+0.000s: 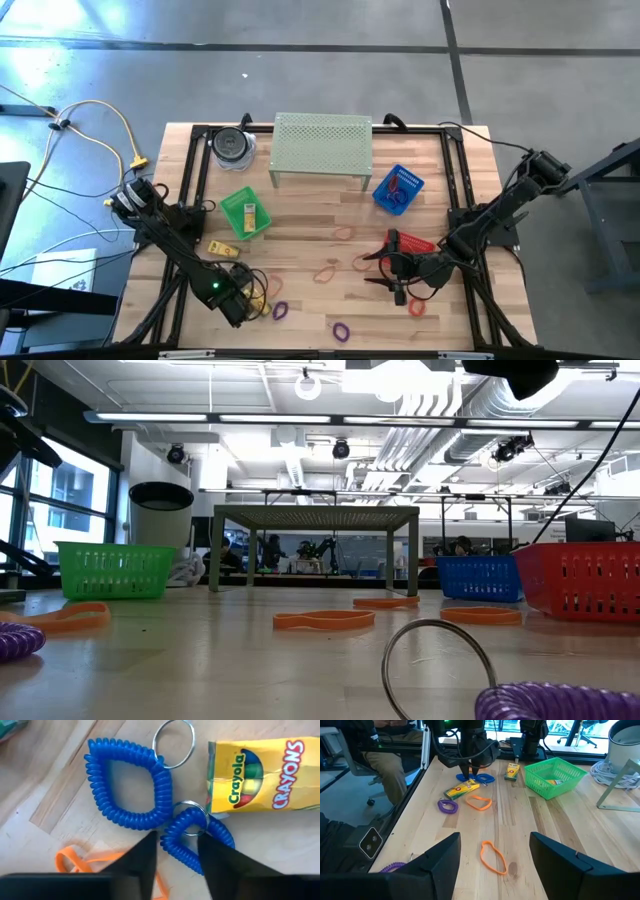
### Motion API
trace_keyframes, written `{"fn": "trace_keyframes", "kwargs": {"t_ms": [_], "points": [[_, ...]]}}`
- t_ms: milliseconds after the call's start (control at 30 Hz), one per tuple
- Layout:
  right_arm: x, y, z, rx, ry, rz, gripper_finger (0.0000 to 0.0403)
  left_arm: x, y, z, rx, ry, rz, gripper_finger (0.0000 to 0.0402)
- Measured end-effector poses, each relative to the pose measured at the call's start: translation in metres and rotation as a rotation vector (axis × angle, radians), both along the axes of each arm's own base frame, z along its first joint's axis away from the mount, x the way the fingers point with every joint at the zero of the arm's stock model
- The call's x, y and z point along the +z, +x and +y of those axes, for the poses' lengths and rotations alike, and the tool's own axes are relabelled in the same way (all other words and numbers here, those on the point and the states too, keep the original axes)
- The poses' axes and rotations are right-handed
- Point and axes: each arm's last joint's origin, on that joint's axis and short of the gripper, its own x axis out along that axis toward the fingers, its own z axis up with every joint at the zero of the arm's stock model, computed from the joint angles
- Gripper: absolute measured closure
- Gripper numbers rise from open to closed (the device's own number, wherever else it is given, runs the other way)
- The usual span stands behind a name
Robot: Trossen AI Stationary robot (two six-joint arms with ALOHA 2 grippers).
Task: Pick & Place Office Desk Supplies
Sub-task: Put the blue spring keychain into the blue basket
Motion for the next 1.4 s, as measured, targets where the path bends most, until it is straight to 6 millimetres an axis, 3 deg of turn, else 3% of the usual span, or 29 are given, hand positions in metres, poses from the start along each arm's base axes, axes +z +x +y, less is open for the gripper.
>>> {"fn": "trace_keyframes", "kwargs": {"t_ms": [167, 233, 567, 800, 967, 1200, 1400], "points": [[0.000, 0.000, 0.000, 0.001, 0.005, 0.001, 0.0176, 0.000, 0.001, 0.002, -0.031, 0.005, 0.008, 0.0371], [0.000, 0.000, 0.001, 0.008, 0.038, 0.008, 0.0176, 0.000, 0.002, 0.003, -0.050, 0.005, 0.012, 0.0389], [-0.008, 0.004, 0.006, 0.038, 0.097, 0.041, 0.0176, 0.008, 0.004, 0.003, -0.094, 0.011, 0.002, 0.0395], [-0.027, 0.011, 0.012, 0.039, 0.054, 0.087, 0.0176, 0.032, 0.009, 0.001, -0.135, 0.101, -0.009, 0.0396], [-0.035, 0.018, 0.010, 0.016, 0.046, 0.091, 0.0176, 0.056, 0.021, 0.000, -0.182, 0.159, -0.077, 0.0396], [-0.028, 0.025, 0.006, -0.011, 0.117, 0.026, 0.0176, 0.082, 0.038, 0.001, -0.255, 0.230, -0.205, 0.0397], [-0.024, 0.026, 0.008, 0.022, 0.146, 0.004, 0.0176, 0.091, 0.057, 0.008, -0.369, 0.457, -0.419, 0.0397]]}}
